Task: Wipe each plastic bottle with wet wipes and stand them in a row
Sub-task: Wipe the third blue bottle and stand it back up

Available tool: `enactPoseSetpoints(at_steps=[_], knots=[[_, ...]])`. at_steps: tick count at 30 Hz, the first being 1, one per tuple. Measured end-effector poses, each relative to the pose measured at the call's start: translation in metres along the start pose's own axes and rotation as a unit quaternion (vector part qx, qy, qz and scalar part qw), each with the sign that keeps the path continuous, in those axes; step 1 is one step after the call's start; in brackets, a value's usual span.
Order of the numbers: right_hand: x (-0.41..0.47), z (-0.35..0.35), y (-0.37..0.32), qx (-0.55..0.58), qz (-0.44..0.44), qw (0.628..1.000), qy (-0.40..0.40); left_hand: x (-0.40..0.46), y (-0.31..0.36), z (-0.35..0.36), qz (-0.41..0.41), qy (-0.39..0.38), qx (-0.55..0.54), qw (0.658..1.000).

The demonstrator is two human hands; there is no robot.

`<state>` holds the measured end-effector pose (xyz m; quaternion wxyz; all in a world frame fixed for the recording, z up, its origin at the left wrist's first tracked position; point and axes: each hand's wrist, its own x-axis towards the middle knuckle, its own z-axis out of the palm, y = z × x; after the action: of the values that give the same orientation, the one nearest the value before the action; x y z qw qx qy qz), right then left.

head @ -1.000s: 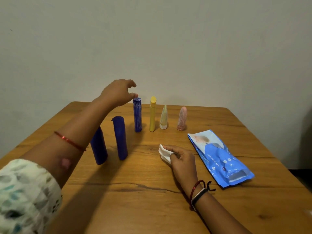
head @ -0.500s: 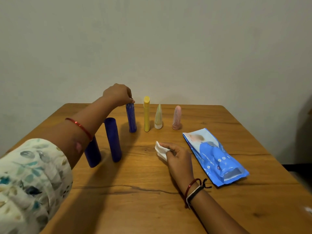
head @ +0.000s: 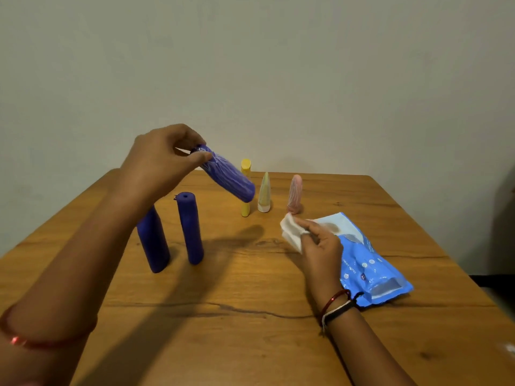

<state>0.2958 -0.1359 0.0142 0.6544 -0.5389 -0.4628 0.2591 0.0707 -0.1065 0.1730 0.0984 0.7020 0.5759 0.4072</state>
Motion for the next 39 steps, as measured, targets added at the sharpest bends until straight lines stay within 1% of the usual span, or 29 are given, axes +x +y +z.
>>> enactPoseSetpoints(at_steps=[3,6,8,10,12,13,14,16,18,20,23,28,31,35,37,39], knots=[[0.008,-0.008,-0.001,0.035,-0.004,0.996,0.083,-0.028,0.006,0.015,-0.027,-0.026,-0.099,0.994],[0.015,-0.018,-0.006,0.051,-0.020,0.986,0.160,-0.048,0.007,0.045,-0.042,-0.026,-0.175,0.983],[0.017,-0.023,-0.005,0.051,-0.022,0.980,0.192,-0.057,0.002,0.069,-0.069,-0.037,-0.207,0.975],[0.020,-0.024,0.000,0.040,-0.023,0.978,0.203,-0.061,-0.006,0.091,-0.104,-0.063,-0.243,0.962],[0.022,-0.024,0.006,0.019,-0.031,0.980,0.195,-0.064,-0.015,0.108,-0.138,-0.083,-0.298,0.941],[0.023,-0.024,0.009,0.003,-0.042,0.981,0.187,-0.064,-0.020,0.116,-0.156,-0.087,-0.338,0.924],[0.024,-0.023,0.010,-0.017,-0.062,0.981,0.180,-0.066,-0.023,0.122,-0.176,-0.088,-0.387,0.901],[0.025,-0.022,0.011,-0.062,-0.124,0.976,0.166,-0.070,-0.027,0.131,-0.224,-0.080,-0.489,0.840],[0.027,-0.020,0.012,-0.121,-0.186,0.965,0.140,-0.073,-0.029,0.138,-0.264,-0.065,-0.558,0.784],[0.026,-0.016,0.013,-0.167,-0.235,0.952,0.101,-0.075,-0.032,0.142,-0.282,-0.057,-0.589,0.755],[0.023,-0.009,0.013,-0.188,-0.267,0.943,0.070,-0.074,-0.033,0.144,-0.296,-0.065,-0.616,0.727],[0.026,-0.009,0.019,-0.209,-0.244,0.944,0.080,-0.077,-0.030,0.143,-0.315,-0.092,-0.626,0.708],[0.023,-0.005,0.022,-0.223,-0.241,0.942,0.069,-0.077,-0.029,0.144,-0.327,-0.098,-0.635,0.693],[0.009,0.006,0.025,-0.242,-0.271,0.931,0.006,-0.074,-0.033,0.147,-0.332,-0.087,-0.649,0.679],[0.000,0.014,0.025,-0.260,-0.302,0.916,-0.042,-0.074,-0.035,0.148,-0.337,-0.081,-0.660,0.667],[-0.010,0.020,0.025,-0.278,-0.341,0.893,-0.098,-0.074,-0.036,0.147,-0.347,-0.077,-0.675,0.647]])
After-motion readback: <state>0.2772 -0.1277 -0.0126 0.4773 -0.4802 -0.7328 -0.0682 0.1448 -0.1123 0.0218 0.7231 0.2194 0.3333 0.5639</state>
